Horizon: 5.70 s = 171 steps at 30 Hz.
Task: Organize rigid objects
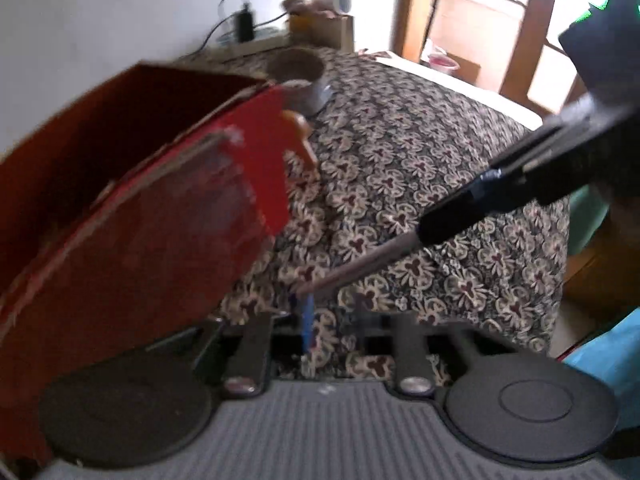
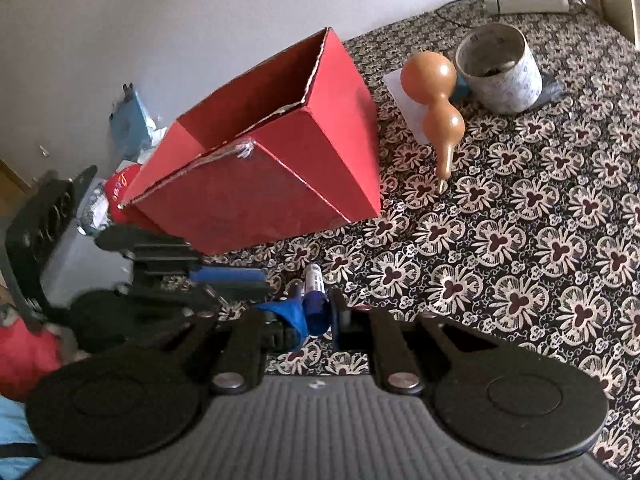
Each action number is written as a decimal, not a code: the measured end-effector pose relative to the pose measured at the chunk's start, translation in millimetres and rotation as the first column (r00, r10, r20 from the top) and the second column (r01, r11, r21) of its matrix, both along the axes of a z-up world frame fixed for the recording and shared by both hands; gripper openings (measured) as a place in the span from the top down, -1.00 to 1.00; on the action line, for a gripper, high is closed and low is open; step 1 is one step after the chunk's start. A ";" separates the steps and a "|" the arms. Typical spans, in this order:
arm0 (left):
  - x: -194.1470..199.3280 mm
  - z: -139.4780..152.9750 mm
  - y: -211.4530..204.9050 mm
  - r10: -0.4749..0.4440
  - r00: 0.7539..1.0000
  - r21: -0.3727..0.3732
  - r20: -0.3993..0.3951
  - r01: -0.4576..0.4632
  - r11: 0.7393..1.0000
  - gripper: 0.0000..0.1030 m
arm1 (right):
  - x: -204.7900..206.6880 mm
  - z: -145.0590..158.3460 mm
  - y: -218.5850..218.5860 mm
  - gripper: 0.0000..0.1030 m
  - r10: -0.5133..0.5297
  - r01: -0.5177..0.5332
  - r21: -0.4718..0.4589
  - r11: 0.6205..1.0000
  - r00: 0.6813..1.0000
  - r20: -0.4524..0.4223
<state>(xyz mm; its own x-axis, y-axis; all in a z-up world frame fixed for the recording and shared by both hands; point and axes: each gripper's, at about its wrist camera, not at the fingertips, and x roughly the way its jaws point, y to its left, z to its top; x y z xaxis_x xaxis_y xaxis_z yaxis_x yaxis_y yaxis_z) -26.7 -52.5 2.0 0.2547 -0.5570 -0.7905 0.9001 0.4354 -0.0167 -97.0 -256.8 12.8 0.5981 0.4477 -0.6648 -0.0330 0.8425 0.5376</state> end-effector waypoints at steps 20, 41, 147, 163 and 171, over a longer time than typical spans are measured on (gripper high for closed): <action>-11.6 66.8 -4.2 -0.042 0.994 -0.173 0.105 0.060 0.983 0.77 | 22.4 83.5 6.7 1.00 0.121 -0.125 0.009 0.992 0.977 0.173; 171.9 21.8 89.0 0.666 0.693 0.033 -0.275 -0.685 0.727 0.77 | 104.0 44.8 23.6 0.88 -0.116 0.058 0.229 0.972 0.961 0.251; -0.2 -4.4 80.3 0.750 0.645 0.347 -0.143 -0.677 0.649 -0.25 | 23.5 -9.2 136.8 0.72 -0.198 0.116 -0.348 0.930 0.958 -0.210; 22.0 29.0 96.5 0.767 0.634 0.271 -0.098 -0.724 0.634 -0.25 | 42.6 13.8 143.6 0.70 -0.132 0.078 -0.299 0.951 0.978 -0.164; 53.9 102.6 94.6 0.778 0.628 0.100 0.016 -0.775 0.624 -0.25 | 67.8 83.8 130.4 0.69 -0.118 0.127 -0.286 0.950 0.992 0.049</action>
<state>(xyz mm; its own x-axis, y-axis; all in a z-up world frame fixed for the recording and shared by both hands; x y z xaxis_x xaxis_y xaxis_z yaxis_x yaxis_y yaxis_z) 27.2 42.1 104.6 0.5381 -0.0902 -0.8380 0.2270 0.9730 0.0411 -29.2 -126.4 96.6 0.6585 0.1621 -0.7349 0.0673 0.9599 0.2720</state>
